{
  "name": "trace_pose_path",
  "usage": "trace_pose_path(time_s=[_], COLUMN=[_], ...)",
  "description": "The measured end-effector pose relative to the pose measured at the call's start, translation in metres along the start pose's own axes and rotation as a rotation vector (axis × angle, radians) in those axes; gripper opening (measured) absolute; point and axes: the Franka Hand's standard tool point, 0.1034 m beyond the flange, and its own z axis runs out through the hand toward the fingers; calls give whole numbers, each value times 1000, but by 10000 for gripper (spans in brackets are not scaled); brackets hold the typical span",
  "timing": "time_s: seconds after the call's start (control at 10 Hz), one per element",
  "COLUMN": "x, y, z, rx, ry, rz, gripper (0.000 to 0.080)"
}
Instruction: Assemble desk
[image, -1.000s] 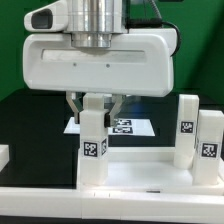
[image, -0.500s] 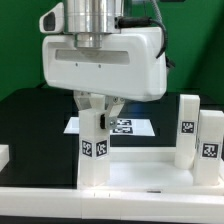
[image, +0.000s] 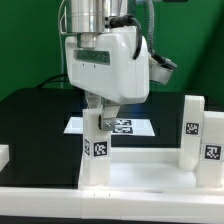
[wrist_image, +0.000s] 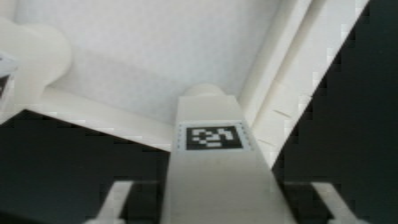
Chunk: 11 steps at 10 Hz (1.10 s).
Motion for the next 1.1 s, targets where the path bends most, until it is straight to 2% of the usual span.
trace_pose_path(time_s=[0.1, 0.2, 0.3, 0.4, 0.5, 1.1], x=[0, 1, 1, 1, -1, -2], y=[0, 1, 1, 1, 0, -1], z=[0, 0, 0, 0, 0, 0], rx=[0, -1, -2, -4, -4, -5], ry=[0, -1, 1, 2, 2, 1], rz=[-41, -71, -128, -240, -340, -927], gripper=[298, 503, 503, 619, 640, 649])
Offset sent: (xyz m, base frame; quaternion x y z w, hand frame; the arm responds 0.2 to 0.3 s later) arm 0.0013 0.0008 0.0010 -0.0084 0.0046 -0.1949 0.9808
